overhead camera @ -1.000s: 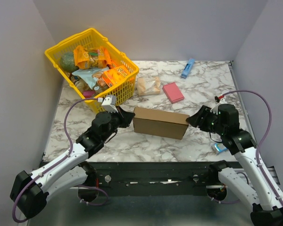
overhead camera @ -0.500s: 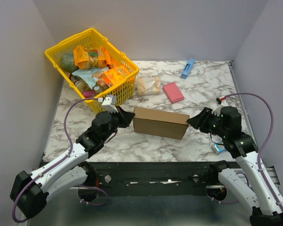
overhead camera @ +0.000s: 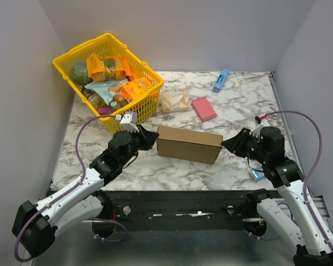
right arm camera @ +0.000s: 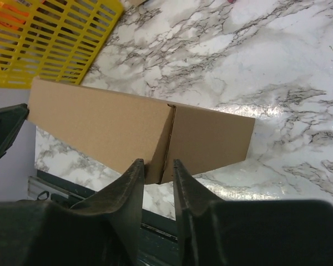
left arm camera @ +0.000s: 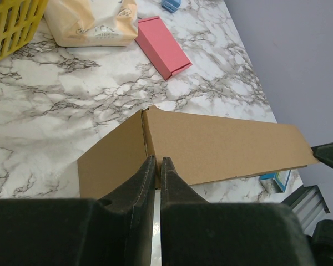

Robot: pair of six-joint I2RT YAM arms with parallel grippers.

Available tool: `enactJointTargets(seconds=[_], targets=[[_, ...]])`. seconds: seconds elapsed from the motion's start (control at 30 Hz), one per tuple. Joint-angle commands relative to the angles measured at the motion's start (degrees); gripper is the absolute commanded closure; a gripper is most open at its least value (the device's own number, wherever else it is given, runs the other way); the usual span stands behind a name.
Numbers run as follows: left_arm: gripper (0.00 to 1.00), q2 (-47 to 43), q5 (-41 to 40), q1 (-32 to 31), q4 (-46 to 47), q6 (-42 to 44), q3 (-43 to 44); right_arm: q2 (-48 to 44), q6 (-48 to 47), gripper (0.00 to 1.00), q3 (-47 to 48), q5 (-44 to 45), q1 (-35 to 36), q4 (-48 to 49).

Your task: Fold the paper box

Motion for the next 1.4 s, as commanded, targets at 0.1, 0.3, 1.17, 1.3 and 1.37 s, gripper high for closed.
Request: enactJointTargets(seconds=[0.1, 0.3, 1.17, 1.3, 1.37], targets=[[0.87, 3.79, -0.73, -0.38, -20.11, 3.62, -4.38, 2.66, -4.76, 0.77, -2.54, 2.31, -0.35, -6.83], [0.87, 3.7, -0.46, -0.38, -20.02, 3.62, -4.21, 7.14, -7.48, 0.88, -2.81, 1.6, -0.35, -8.5], [0.89, -1.56, -1.95, -2.22, -19.67, -2.0, -10.88, 9.17, -1.69, 0.91, 0.97, 9.88, 10.02, -20.36], [0.77, -3.15, -1.87, -5.03, -19.49, -6.31, -13.34, 5.92, -0.37, 0.84, -1.04, 6.17, 10.11, -19.05], [0.73, -4.03, -1.69, -6.26, -19.32, -7.45, -14.57, 3.2, -0.02, 0.8, -0.96, 5.64, 10.11, -19.13]])
